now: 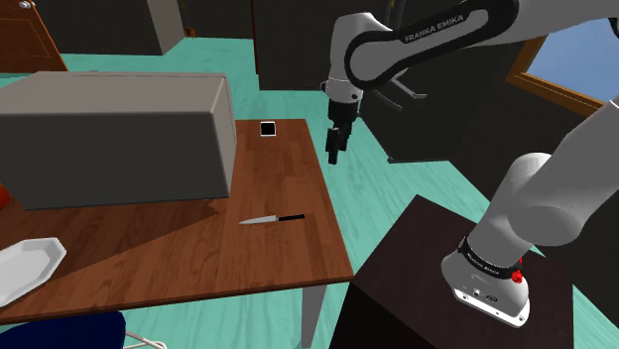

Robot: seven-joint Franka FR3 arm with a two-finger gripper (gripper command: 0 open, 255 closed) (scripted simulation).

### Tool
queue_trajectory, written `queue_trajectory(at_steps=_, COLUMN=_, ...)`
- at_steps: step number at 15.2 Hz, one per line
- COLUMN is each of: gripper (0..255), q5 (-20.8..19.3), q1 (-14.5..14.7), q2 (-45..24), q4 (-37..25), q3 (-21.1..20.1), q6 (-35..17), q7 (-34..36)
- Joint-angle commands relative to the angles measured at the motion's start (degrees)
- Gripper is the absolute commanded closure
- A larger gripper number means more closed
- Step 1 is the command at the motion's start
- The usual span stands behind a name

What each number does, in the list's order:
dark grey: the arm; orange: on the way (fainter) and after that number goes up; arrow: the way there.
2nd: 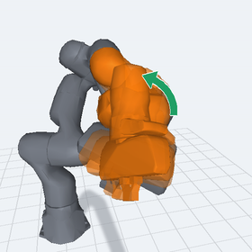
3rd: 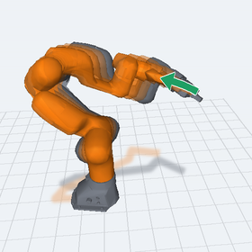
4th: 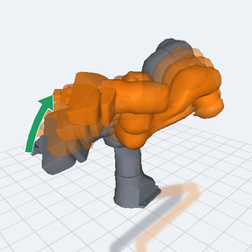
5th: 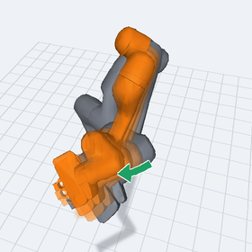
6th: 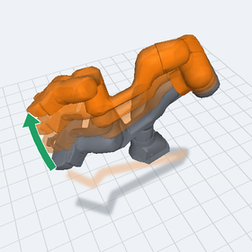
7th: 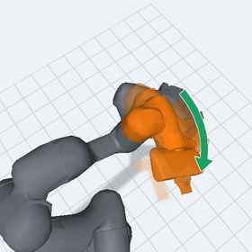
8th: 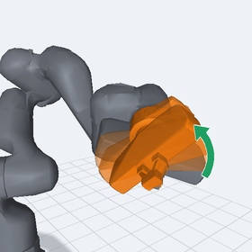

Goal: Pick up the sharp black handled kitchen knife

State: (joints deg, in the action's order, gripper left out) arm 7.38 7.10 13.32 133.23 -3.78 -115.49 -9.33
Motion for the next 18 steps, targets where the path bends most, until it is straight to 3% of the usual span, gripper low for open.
queue_trajectory(at_steps=1, gripper=0, q5=0.2, q1=0.7, q2=-3.7, q4=-0.9, q3=-0.6, q6=-2.7, q7=-1.0)
queue_trajectory(at_steps=10, gripper=0, q5=-0.7, q1=3.2, q2=-22.5, q4=-9.7, q3=-3.1, q6=-11.9, q7=-4.5)
queue_trajectory(at_steps=18, gripper=0, q5=-3.4, q1=6.1, q2=-39.4, q4=-21.7, q3=-4.7, q6=-16.0, q7=-6.5)
